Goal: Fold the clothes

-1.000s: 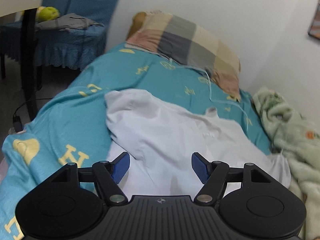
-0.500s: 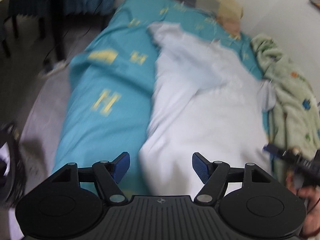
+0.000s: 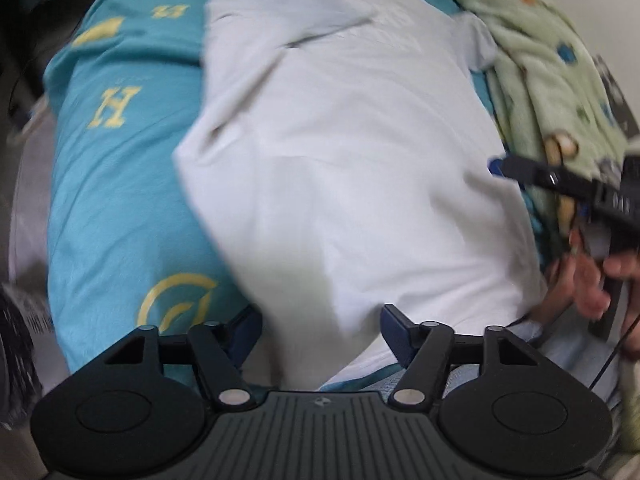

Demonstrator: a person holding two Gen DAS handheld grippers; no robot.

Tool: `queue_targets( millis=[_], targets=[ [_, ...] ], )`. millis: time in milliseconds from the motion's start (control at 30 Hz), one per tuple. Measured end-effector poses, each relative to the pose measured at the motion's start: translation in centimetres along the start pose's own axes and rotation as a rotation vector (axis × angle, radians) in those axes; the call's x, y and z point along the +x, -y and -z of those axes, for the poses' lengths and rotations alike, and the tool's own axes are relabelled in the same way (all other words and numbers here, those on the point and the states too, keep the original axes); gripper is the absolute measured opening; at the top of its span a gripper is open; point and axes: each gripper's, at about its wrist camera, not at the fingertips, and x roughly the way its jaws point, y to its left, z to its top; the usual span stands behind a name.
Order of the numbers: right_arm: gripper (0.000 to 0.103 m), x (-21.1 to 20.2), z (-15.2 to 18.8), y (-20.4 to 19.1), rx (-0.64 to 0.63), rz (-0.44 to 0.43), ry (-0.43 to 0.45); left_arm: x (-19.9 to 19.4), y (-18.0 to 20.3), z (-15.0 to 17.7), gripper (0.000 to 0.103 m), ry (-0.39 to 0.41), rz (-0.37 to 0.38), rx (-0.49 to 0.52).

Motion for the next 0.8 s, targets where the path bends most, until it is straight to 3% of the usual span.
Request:
queue_targets(
  millis=[33, 100, 233, 300, 400, 467, 500, 600, 700, 800],
  targets=[
    [0.085, 0.3, 0.0, 0.0, 0.000, 0.001, -0.004, 0.2, 1.2, 0.1, 0.031, -0.008, -0.033, 0.049],
    [0.085, 0.6, 0.1, 0.2, 0.003, 0.002, -0.019, 0.5, 3.4, 0.3, 0.005, -0.066, -0.125, 0.133],
    [0.085, 0.7, 0.1, 0.4, 0.020, -0.020, -0.026, 0.1, 7.3, 0.2, 0.003, -0.152, -0.272, 0.256],
    [0.085, 0.6, -0.2, 0.5, 0.029, -0.020, -0.022, -0.1, 9.6, -0.1, 0.003, -0.161, -0.304, 0.301],
    [0.085, 0.8, -0.6, 1.1, 0.048, -0.020, -0.018, 1.0, 12.5, 0.1, 0.006, -0.148, -0.294, 0.344],
    [0.085, 1.1, -0.8, 1.6, 0.068, -0.024, -0.018, 2.2, 14.4, 0.5, 0.017, -0.123, -0.266, 0.389],
    [0.085, 1.3, -0.9, 2.0, 0.083, -0.032, -0.020, 2.8, 15.1, 0.9, 0.030, -0.123, -0.240, 0.412],
    [0.085, 1.6, -1.0, 3.0, 0.139, -0.078, -0.016, 3.6, 15.8, 2.1, 0.036, -0.123, -0.205, 0.454],
    [0.085, 2.6, -2.0, 3.4, 0.190, -0.136, -0.026, 2.3, 14.4, 2.9, 0.050, -0.088, -0.216, 0.412],
    [0.085, 4.7, -4.3, 3.2, 0.235, -0.168, -0.042, -0.3, 11.8, 3.1, 0.069, 0.016, -0.240, 0.296]
  ],
)
